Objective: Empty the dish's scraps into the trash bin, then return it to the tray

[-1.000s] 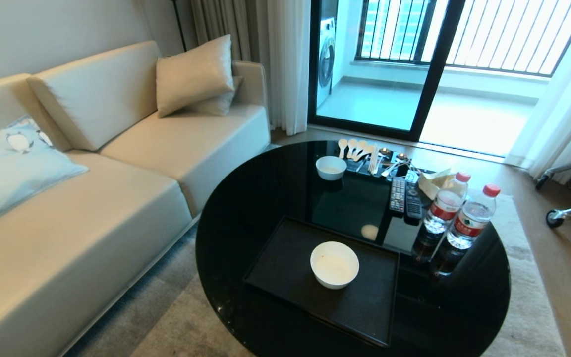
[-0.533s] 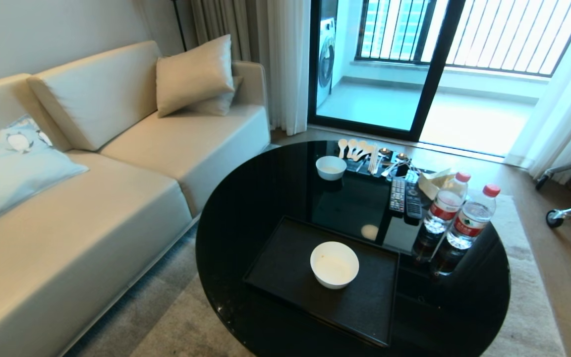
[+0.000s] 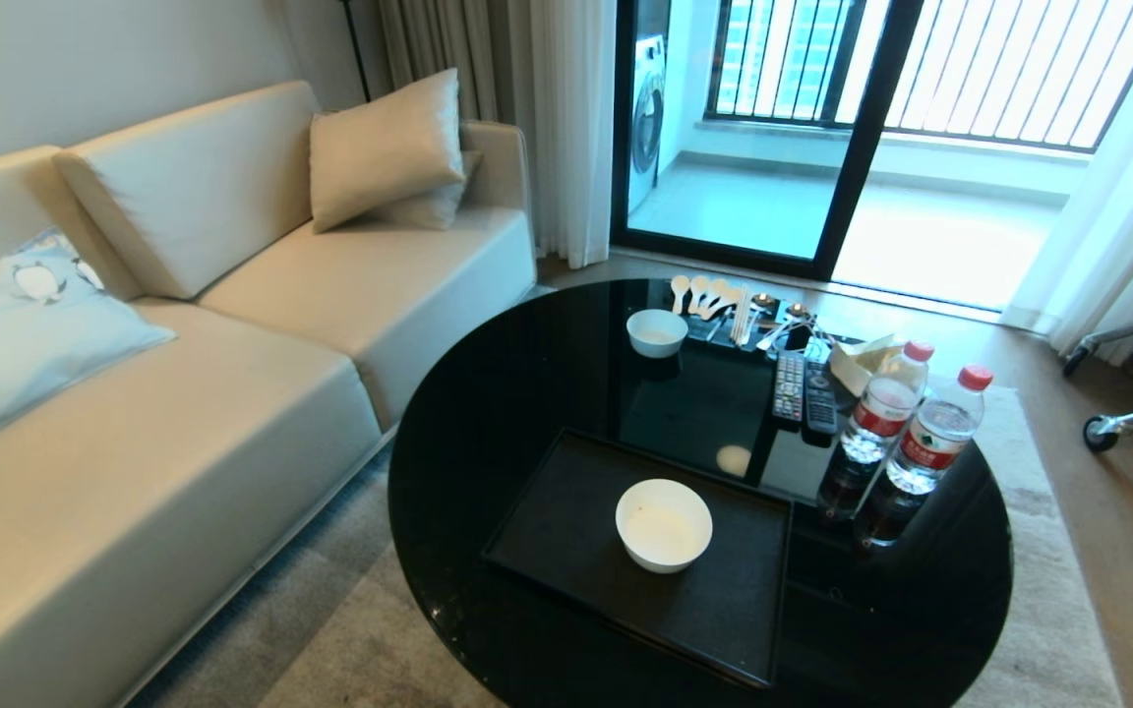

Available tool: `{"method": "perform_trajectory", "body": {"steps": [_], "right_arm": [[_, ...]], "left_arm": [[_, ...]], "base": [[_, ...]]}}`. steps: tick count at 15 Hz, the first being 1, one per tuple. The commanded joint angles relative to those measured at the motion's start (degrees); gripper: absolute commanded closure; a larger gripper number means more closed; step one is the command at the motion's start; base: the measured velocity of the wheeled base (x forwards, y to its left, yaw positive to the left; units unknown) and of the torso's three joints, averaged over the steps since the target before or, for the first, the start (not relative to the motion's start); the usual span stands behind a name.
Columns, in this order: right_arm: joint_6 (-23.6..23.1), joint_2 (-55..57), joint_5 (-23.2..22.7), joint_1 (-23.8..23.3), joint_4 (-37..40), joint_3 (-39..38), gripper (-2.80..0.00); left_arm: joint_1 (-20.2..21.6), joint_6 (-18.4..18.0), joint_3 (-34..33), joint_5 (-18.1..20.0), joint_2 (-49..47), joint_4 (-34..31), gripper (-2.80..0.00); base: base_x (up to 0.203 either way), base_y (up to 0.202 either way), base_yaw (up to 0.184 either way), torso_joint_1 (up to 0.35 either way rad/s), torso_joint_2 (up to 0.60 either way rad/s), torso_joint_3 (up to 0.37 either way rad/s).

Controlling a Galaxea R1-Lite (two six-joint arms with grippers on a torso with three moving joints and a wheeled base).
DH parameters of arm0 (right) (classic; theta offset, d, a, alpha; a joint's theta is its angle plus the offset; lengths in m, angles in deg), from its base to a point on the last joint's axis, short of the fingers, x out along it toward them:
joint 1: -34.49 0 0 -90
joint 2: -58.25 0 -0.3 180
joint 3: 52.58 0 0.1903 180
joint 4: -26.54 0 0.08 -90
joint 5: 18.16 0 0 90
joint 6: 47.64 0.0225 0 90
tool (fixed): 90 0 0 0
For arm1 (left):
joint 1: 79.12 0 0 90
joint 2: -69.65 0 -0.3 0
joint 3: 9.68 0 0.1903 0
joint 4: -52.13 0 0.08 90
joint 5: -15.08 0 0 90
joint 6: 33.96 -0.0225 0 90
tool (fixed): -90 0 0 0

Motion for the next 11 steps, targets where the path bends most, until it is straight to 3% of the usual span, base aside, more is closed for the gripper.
{"method": "perform_trajectory", "body": {"steps": [1, 11], "right_arm": [[-0.1, 0.1, 0.0, 0.0, 0.0, 0.0, 0.00], [2.1, 0.1, 0.0, 0.0, -0.1, 0.0, 0.00]], "left_arm": [[0.0, 0.0, 0.0, 0.0, 0.0, 0.0, 0.00], [0.0, 0.0, 0.0, 0.0, 0.0, 0.0, 0.00]], "base": [[0.000, 0.000, 0.000, 0.000, 0.00, 0.000], [0.000, 0.000, 0.000, 0.000, 0.00, 0.000]]}}
